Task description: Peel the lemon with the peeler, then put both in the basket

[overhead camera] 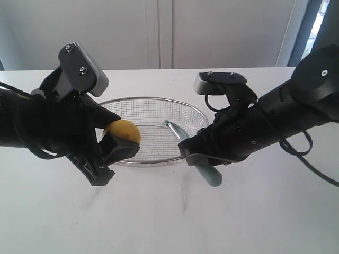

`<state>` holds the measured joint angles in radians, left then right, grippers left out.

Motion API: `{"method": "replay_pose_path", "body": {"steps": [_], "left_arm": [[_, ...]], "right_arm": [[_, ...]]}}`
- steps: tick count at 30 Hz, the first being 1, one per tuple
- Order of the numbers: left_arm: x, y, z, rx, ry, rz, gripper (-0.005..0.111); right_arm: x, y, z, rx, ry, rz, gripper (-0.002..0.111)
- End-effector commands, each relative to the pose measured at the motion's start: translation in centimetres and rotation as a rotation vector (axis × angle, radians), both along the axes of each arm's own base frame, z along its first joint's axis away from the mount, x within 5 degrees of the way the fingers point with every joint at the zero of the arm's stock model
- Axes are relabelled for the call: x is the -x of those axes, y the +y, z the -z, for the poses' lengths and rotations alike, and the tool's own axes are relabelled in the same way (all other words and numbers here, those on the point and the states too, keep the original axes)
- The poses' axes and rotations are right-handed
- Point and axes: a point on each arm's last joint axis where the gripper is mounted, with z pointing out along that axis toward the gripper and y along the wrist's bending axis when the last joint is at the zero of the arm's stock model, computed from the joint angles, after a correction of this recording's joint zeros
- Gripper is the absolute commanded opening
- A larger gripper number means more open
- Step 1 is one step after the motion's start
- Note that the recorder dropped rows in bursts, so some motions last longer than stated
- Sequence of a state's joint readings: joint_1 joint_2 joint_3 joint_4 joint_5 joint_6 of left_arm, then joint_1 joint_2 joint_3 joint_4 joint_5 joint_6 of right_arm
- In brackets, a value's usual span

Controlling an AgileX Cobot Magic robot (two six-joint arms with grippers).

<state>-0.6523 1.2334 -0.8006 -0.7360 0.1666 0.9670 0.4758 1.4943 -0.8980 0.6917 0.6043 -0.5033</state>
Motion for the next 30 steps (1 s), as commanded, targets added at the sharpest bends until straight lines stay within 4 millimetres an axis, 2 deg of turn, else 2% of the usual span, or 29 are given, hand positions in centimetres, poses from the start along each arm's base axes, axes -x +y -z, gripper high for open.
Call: {"method": "replay_pose_path", "body": {"steps": [1,12,30], "left_arm": [[0.0,0.1,0.0,0.007,0.004,-0.005,0.000],[0.0,0.1,0.0,0.007,0.004,-0.005,0.000],[0.1,0.1,0.0,0.006,0.008,-0.001,0.000]], "right_arm": [[0.7,1.7,0.5,-0.062,0.031,-0.085,0.000],[2.2,4.1,1.2,-0.084,0.072,-0.176,0.000],[2.3,4.2,-1.1,-0.108,0.005,-0.239,0.000]]}}
